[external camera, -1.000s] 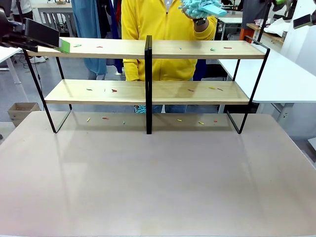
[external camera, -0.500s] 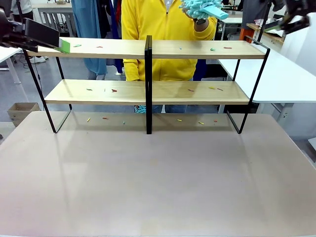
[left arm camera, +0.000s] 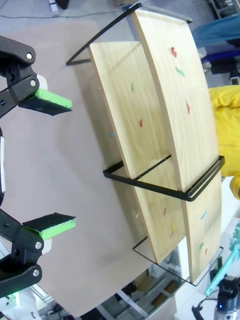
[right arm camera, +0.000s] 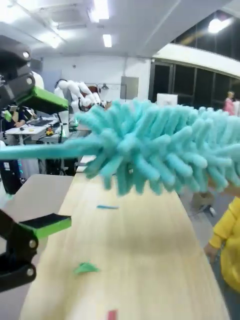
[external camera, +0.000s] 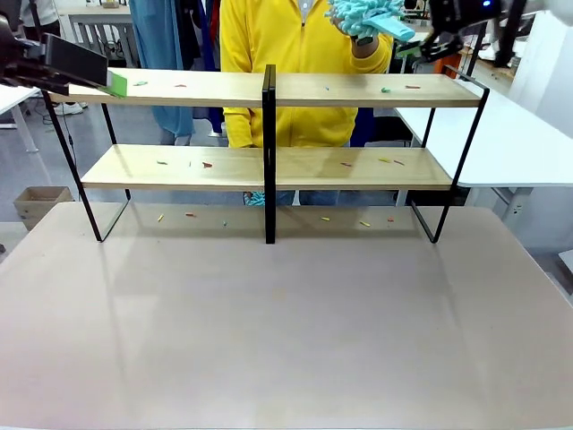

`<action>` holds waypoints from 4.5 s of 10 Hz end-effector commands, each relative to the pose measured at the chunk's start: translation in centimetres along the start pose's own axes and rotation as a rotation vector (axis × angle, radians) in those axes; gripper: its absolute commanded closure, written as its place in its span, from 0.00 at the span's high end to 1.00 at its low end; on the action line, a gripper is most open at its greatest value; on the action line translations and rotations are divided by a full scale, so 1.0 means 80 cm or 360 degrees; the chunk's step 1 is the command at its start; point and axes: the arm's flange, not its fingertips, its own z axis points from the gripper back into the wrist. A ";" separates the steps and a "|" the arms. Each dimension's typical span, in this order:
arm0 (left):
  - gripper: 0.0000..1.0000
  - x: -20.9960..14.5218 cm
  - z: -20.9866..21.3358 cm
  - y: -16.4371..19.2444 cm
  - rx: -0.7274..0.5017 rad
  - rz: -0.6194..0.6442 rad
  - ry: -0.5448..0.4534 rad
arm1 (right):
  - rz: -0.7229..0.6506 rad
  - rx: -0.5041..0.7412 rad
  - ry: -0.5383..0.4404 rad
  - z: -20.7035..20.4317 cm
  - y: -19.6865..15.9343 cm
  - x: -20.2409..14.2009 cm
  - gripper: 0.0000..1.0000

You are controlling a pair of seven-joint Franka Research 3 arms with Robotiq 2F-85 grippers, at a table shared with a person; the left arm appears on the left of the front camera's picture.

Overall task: Clean the shelves.
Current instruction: Pick up the Duster when the human hands it over, then clean a randomly selected level of the Shelf with the Duster.

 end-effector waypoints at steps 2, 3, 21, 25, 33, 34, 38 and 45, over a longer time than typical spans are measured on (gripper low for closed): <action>1.00 0.000 0.000 0.000 0.0005 0.0001 -0.0002 | 0.0050 0.0056 0.0050 -0.001 0.007 0.008 1.00; 1.00 0.000 0.000 0.000 0.0005 0.0001 -0.0002 | 0.0059 0.0052 0.0064 0.001 0.006 0.007 1.00; 1.00 0.000 0.000 0.000 0.0005 0.0001 -0.0002 | 0.0119 0.0056 0.0237 0.043 0.010 -0.016 0.00; 1.00 0.000 0.000 0.000 0.0005 0.0001 -0.0002 | 0.0564 -0.0152 0.0293 0.281 0.021 -0.138 0.00; 1.00 0.000 0.000 0.000 0.0005 0.0001 -0.0002 | 0.0631 -0.0641 -0.0250 0.573 -0.035 -0.292 0.00; 1.00 0.000 0.000 0.000 0.0005 0.0001 -0.0002 | 0.0636 -0.0580 -0.0319 0.585 0.010 -0.281 0.00; 1.00 0.000 0.000 0.000 0.0005 0.0001 -0.0002 | 0.0636 -0.0580 -0.0319 0.585 0.010 -0.281 0.00; 1.00 0.000 0.000 0.000 0.0005 0.0001 -0.0002 | 0.0636 -0.0580 -0.0319 0.585 0.010 -0.281 0.00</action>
